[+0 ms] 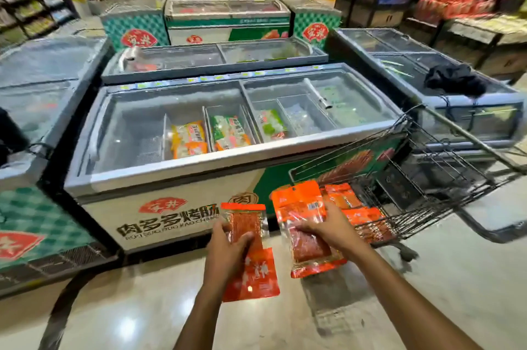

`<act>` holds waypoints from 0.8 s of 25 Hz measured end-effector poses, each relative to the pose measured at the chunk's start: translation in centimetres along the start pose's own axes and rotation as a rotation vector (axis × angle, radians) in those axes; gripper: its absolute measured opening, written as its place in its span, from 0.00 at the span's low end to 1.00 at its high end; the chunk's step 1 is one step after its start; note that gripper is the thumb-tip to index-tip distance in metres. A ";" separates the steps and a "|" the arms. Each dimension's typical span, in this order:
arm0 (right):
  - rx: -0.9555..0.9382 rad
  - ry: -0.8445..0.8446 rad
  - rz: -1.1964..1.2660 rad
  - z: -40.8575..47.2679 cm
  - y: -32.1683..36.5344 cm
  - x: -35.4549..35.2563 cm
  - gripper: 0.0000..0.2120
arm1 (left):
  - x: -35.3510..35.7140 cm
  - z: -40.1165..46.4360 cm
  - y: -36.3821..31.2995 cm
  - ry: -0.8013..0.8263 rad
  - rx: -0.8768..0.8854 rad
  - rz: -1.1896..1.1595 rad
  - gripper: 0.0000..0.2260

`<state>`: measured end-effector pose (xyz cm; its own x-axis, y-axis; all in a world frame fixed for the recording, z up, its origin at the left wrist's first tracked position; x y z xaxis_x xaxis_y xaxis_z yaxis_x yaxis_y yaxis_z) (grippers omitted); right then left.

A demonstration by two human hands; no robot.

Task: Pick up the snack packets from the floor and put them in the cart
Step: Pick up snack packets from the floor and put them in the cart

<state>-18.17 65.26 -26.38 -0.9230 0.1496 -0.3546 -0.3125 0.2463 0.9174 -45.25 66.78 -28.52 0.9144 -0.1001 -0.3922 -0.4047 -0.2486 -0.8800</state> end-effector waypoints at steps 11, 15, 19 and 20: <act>0.187 0.016 0.178 15.8 -16.9 -23.3 0.46 | 25.9 10.2 -10.7 0.042 -0.059 -0.023 0.17; 0.230 0.006 0.187 19.9 -19.2 -29.4 0.32 | 34.7 13.6 -13.9 0.089 -0.089 -0.022 0.17; 0.255 -0.015 0.204 25.3 -21.8 -34.3 0.21 | 43.2 19.4 -14.3 0.158 -0.116 -0.013 0.17; 0.263 -0.029 0.223 27.2 -22.9 -35.3 0.20 | 45.5 21.3 -14.1 0.177 -0.117 -0.017 0.17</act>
<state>27.70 80.39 -39.73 -0.9542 0.2537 -0.1585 -0.0313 0.4421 0.8964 1.81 86.22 -39.65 0.9127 -0.2598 -0.3156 -0.3948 -0.3607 -0.8450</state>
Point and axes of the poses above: each hand's wrist, its own z-axis towards the middle knuckle, its own x-axis out of the palm, y = z × x, the point moved 7 cm from there along z, towards the middle knuckle, and after that the axes turned 4 degrees about z, right-handed, at the moved point
